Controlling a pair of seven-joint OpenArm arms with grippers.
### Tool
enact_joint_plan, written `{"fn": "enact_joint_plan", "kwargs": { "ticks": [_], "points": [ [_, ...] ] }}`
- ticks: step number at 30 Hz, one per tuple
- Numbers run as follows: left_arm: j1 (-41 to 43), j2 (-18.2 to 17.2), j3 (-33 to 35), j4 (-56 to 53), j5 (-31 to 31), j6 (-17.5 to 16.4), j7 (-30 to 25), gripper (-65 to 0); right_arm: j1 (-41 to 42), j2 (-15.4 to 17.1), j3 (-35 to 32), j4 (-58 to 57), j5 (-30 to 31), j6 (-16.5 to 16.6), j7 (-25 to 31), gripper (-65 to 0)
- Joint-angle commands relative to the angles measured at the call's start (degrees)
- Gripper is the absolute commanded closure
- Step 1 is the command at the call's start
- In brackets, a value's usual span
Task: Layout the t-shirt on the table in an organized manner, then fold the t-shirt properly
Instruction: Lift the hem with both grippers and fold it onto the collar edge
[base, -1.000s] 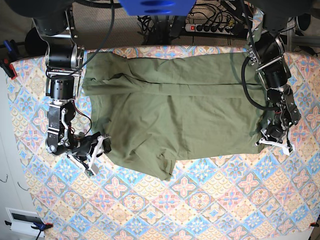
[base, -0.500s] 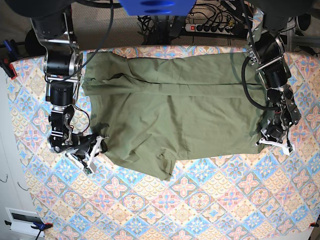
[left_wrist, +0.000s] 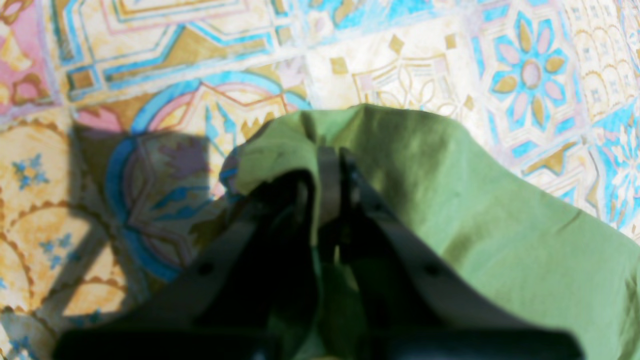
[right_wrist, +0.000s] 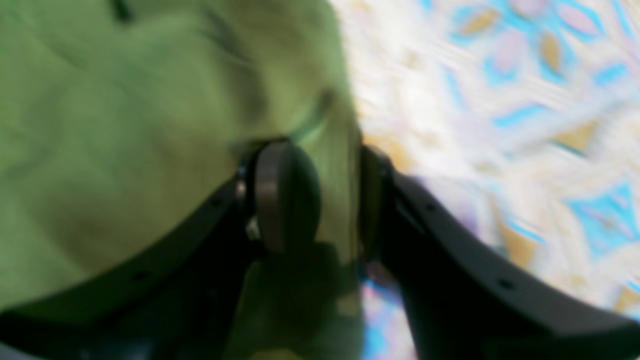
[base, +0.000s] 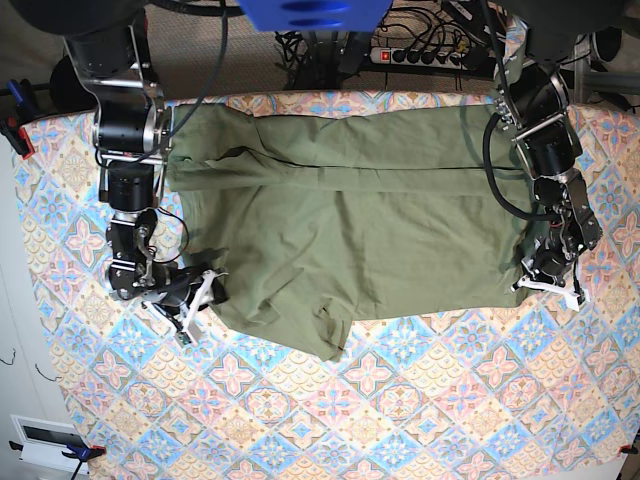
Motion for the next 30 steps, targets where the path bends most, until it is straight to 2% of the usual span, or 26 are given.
{"fn": "enact_joint_plan", "kwargs": {
  "ticks": [1,4,9,12,16,19,24,26,30],
  "points": [
    [-0.8,-0.3,0.1,0.4,-0.2,-0.4,1.9,0.0,0.3,0.4,-0.1,0.5,0.1,0.6,-0.8,-20.7],
    [-0.8,-0.3,0.1,0.4,-0.2,-0.4,1.9,0.0,0.1,0.3,-0.1,0.5,0.1,0.6,-1.4,-18.2],
    [-0.8,-0.3,0.1,0.4,-0.2,-0.4,1.9,0.0,0.1,0.3,0.4,0.6,0.1,0.6,-1.3,0.0],
    [-0.8,-0.2,0.1,0.4,-0.2,-0.4,1.9,0.0,0.1,0.4,1.6,0.9,0.2,0.6,-1.2,-0.7],
    [-0.8,0.9,0.1,0.5,-0.2,-0.4,1.9,0.0,0.1,0.6,7.7,5.2,0.2,0.6,-1.7,-0.5],
    [-1.2,1.5,0.1,0.5,-0.2,-0.4,1.9,0.0,0.1,0.9,8.1,6.3,0.2,0.6,-1.7,-0.5],
    [-1.2,2.9,0.1,0.6,-0.2,-3.4,2.0,0.0,0.2,3.5,8.4,6.5,0.1,0.6,-1.7,-0.5],
    [-0.8,3.2,0.1,2.8,-0.2,-3.8,2.0,0.0,0.2,3.9,8.5,6.5,0.1,0.6,-1.7,-0.5],
    [0.6,4.7,0.2,8.2,-0.2,-3.9,3.4,0.0,0.2,6.6,8.5,6.4,0.1,0.6,-1.6,-0.5]
  ]
}}
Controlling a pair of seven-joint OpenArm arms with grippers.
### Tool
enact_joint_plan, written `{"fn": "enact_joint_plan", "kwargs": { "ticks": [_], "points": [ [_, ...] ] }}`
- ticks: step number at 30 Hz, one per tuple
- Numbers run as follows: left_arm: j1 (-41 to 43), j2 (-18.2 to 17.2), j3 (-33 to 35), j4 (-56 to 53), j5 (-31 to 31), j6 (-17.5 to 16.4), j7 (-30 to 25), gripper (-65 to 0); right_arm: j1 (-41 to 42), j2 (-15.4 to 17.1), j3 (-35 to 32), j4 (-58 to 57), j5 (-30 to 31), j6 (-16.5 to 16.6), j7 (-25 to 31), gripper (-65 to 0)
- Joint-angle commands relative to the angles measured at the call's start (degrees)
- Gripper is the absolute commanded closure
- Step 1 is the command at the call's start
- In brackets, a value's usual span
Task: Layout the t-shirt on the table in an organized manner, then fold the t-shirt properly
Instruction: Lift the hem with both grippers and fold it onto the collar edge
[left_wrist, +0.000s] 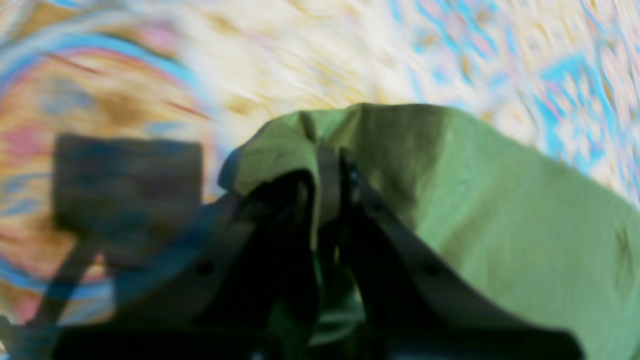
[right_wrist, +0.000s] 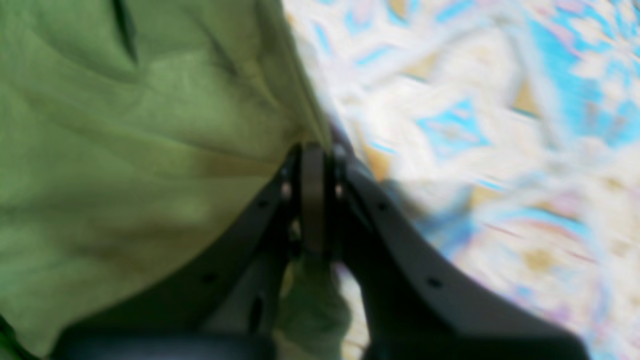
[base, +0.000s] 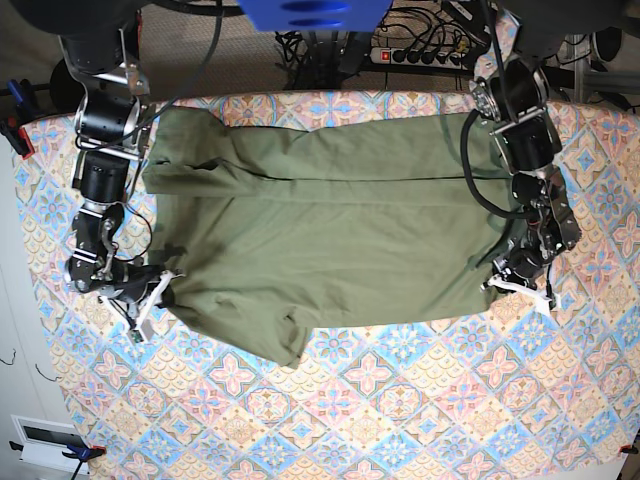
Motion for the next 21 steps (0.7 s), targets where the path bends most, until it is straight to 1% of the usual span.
{"fn": "enact_joint_plan", "kwargs": {
  "ticks": [1,4,7,9,12,15,17,21],
  "points": [
    [-1.4,-0.8,0.0,2.7,-0.5,-0.3,0.6,0.0,1.9,0.9,0.2,1.2,0.9,-0.1,1.3,-0.5],
    [-1.4,0.1,0.0,5.1,-0.5,-0.3,1.7,0.0,1.9,0.9,0.2,1.3,0.9,-0.1,1.3,-0.4],
    [-1.4,0.2,0.0,6.8,-0.5,-0.3,2.1,0.0,1.9,0.9,0.2,1.5,0.9,-0.1,1.2,-0.4],
    [-1.3,0.1,0.0,8.5,-0.6,-0.3,3.5,0.0,1.7,0.9,0.2,3.6,1.0,-0.1,0.5,-0.4],
    [0.4,0.0,0.0,12.2,-0.8,-0.3,3.8,0.0,1.4,0.9,0.3,8.8,1.0,-0.1,-1.0,-0.4],
    [3.7,-0.1,0.0,18.6,-4.3,-0.3,4.3,0.0,-0.9,0.9,0.4,12.9,1.1,-0.1,-3.6,-0.4],
    [5.9,-1.2,0.0,21.7,-7.2,-0.3,4.8,0.0,-2.5,0.9,0.4,15.3,1.1,-0.1,-4.2,-0.4],
    [7.9,-2.4,0.0,22.9,-12.1,-0.3,7.0,0.0,-5.1,0.9,0.4,18.2,1.1,-0.1,-4.3,-0.4]
  ]
}}
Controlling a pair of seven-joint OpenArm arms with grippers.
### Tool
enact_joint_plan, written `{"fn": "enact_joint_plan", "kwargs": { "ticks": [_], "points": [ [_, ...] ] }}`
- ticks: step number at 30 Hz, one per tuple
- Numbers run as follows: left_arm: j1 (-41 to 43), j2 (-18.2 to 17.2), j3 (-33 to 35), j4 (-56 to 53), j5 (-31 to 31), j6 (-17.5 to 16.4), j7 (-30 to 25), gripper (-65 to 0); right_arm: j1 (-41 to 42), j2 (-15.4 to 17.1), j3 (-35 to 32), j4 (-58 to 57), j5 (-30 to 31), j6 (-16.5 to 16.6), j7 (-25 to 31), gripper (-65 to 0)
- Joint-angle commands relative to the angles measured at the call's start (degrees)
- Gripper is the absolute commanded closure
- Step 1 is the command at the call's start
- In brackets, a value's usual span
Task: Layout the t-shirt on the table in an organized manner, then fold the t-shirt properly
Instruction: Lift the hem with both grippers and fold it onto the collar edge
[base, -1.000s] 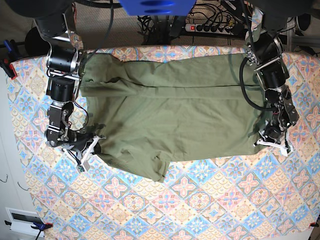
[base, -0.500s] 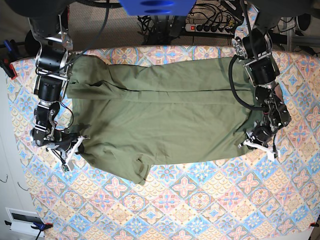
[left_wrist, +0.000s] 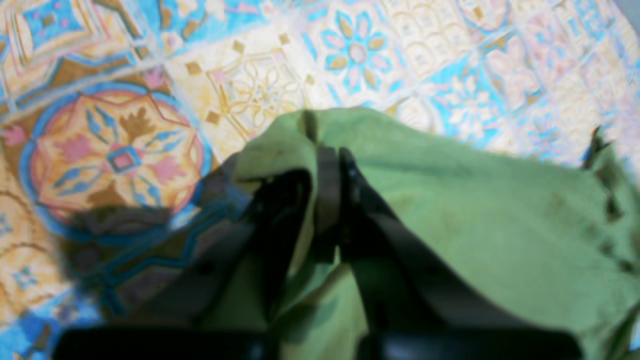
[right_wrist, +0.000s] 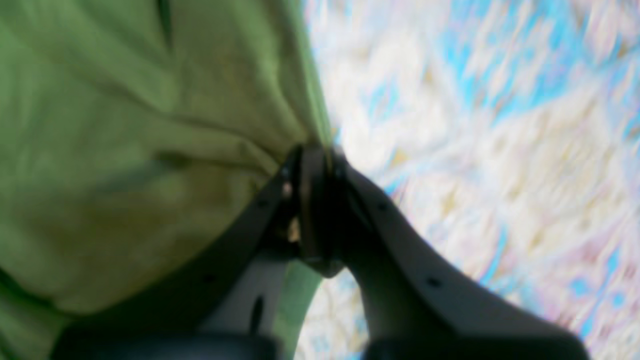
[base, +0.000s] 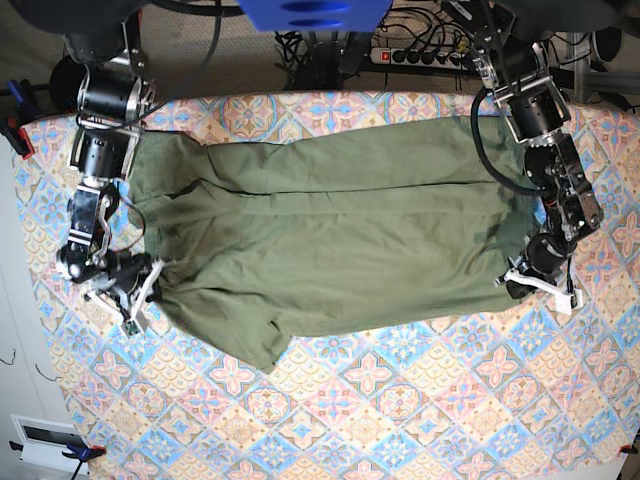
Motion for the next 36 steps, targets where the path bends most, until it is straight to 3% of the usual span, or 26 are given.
{"fn": "enact_joint_plan", "kwargs": {
  "ticks": [1,6,11,19,28,36],
  "points": [
    [-0.6,-1.8,0.0,1.3,-1.8,-0.4,-0.7,0.0,1.8,0.8,0.3,1.5,1.2,0.0,1.7,-0.4],
    [4.8,-5.5,-0.2,4.7,-8.4,-0.4,-0.9,0.0,-1.7,0.9,0.5,3.5,1.6,0.0,1.7,-0.4],
    [10.6,-7.9,-0.3,10.6,-12.0,-0.4,-1.0,0.0,-4.0,2.8,3.2,4.4,6.4,0.0,1.7,-0.4],
    [15.4,-9.2,-0.4,11.8,-15.6,-0.4,-0.7,0.0,-6.4,4.5,4.6,4.5,9.1,0.0,1.7,-0.4],
    [25.0,-9.2,-0.4,20.1,-15.9,-0.4,-0.7,0.0,-10.3,8.1,6.7,5.0,19.4,0.0,-2.2,-0.4],
    [31.4,-11.0,-0.2,22.6,-15.6,-0.4,-0.7,0.0,-15.3,9.4,6.2,10.0,19.7,0.0,-2.3,-0.4]
  ]
}}
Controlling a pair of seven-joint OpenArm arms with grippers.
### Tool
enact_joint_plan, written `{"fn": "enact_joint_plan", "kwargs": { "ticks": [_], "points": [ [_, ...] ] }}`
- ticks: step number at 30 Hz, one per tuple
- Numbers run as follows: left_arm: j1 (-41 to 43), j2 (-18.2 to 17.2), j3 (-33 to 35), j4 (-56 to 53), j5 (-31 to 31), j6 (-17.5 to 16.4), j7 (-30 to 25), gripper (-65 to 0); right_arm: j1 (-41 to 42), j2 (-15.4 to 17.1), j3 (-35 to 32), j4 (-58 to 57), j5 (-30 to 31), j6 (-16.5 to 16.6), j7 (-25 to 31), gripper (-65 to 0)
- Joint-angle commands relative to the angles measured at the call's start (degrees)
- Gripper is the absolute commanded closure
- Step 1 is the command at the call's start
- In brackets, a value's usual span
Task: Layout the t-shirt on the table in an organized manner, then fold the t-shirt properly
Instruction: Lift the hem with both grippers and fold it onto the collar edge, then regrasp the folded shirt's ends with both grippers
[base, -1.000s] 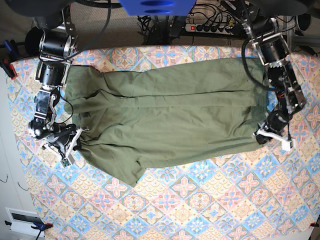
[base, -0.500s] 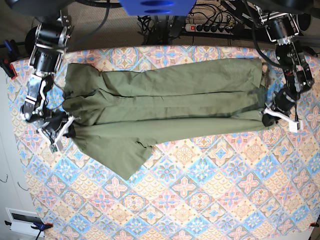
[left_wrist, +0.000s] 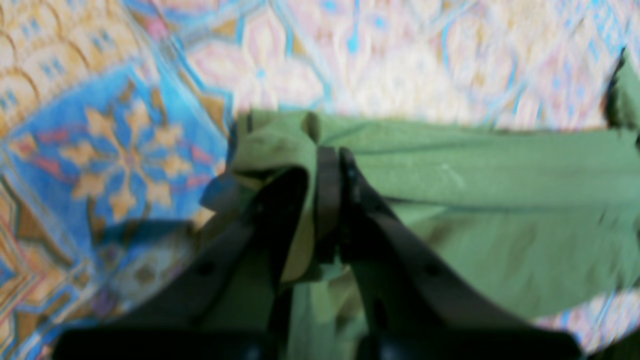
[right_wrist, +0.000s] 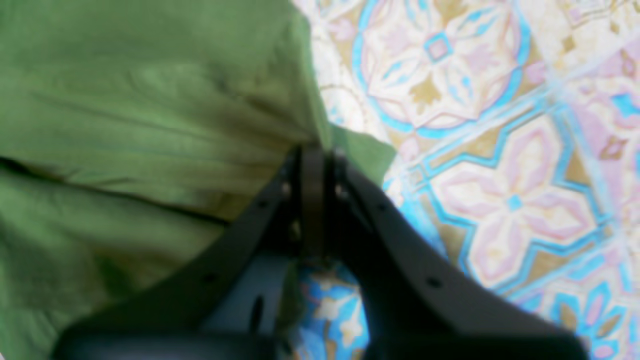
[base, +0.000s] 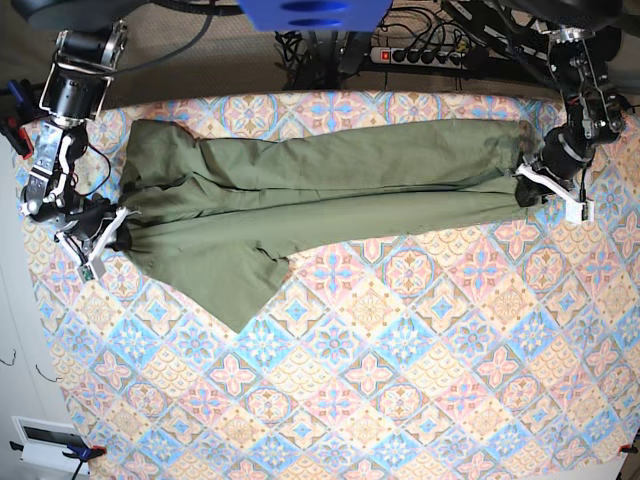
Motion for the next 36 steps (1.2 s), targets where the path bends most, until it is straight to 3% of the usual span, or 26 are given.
{"fn": "enact_joint_plan", "kwargs": {
  "ticks": [1,10,14,19,26,32,36],
  "points": [
    [0.1,-1.3,-0.5,0.9,-0.2,0.0,-1.4,0.0,0.6,1.2,0.2,1.1,0.6,-0.1,1.2,-0.4],
    [-0.3,-0.9,1.7,-6.2,4.8,0.0,-1.3,-0.6,-2.2,1.2,0.1,1.0,0.4,-0.1,1.2,-0.7],
    [-0.6,-1.4,8.1,-6.3,5.2,0.4,-1.3,-11.9,-3.3,1.3,0.7,2.1,-3.1,-0.1,1.2,-5.9],
    [-1.1,-0.8,8.2,-6.2,4.6,0.5,-1.3,-25.0,-3.7,1.1,5.1,6.5,-4.8,-0.1,1.1,-17.5],
    [-1.2,0.2,8.2,-6.2,4.5,0.5,-1.3,-28.1,-3.7,0.9,11.5,14.1,-4.8,-0.1,-3.1,-19.1],
    [-1.2,1.4,8.1,-6.1,4.1,0.4,-1.4,-28.1,-1.5,0.7,4.7,16.3,-4.8,-0.1,-3.1,-19.2],
    [-1.2,1.2,8.1,-6.1,-3.0,0.4,-1.4,-28.8,6.0,-1.7,-3.5,14.4,-5.0,-0.1,-3.1,-19.2]
  ]
}}
